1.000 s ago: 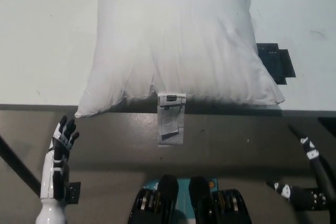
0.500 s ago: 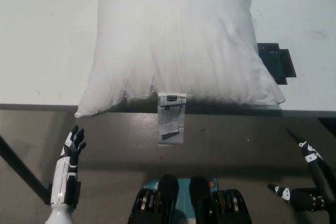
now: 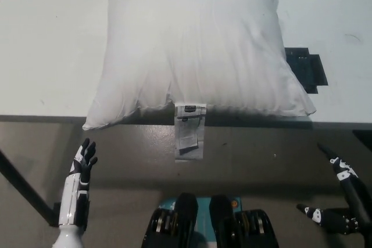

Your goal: The robot uses both hands to lift the pillow and then drops it on the table

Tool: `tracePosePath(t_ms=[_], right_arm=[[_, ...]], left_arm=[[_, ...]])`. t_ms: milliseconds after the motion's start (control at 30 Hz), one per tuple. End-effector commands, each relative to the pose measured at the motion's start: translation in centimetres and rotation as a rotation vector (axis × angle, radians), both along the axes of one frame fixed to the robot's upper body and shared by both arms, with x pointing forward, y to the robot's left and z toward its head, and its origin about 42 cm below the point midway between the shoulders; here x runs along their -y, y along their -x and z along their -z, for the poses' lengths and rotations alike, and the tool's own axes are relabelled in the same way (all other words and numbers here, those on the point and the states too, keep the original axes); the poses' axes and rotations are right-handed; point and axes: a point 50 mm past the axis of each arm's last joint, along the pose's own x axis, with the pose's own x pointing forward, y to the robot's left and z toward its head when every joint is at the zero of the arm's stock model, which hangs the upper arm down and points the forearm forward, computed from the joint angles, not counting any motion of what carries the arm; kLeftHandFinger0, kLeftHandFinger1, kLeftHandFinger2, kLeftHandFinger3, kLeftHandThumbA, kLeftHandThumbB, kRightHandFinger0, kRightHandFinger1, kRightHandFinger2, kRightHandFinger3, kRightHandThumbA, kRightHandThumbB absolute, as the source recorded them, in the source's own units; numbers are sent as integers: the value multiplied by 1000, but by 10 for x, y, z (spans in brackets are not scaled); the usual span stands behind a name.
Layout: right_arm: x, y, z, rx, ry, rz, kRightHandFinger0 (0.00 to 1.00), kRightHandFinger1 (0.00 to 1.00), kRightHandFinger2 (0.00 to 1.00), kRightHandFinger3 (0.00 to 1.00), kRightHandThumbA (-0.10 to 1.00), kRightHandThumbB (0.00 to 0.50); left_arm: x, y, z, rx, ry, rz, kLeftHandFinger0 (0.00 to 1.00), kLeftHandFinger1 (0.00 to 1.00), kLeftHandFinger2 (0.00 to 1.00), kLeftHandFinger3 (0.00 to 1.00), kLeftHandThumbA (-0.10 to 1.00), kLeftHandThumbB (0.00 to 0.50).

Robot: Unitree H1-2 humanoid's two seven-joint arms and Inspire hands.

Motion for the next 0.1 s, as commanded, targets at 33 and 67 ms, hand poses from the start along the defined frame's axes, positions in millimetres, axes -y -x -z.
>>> tracePosePath(t_ms=[33,67], right_arm=[[4,-5,-11,81,6,-8,1000,1000,1000,1000,1000,78],[4,-5,-11,81,6,-8,1000,1000,1000,1000,1000,78]], left_arm=[[-2,-4,-9,57,-14,-9,1000,1000,1000,1000,1000,26],[-2,-4,-9,57,-14,-9,1000,1000,1000,1000,1000,26]])
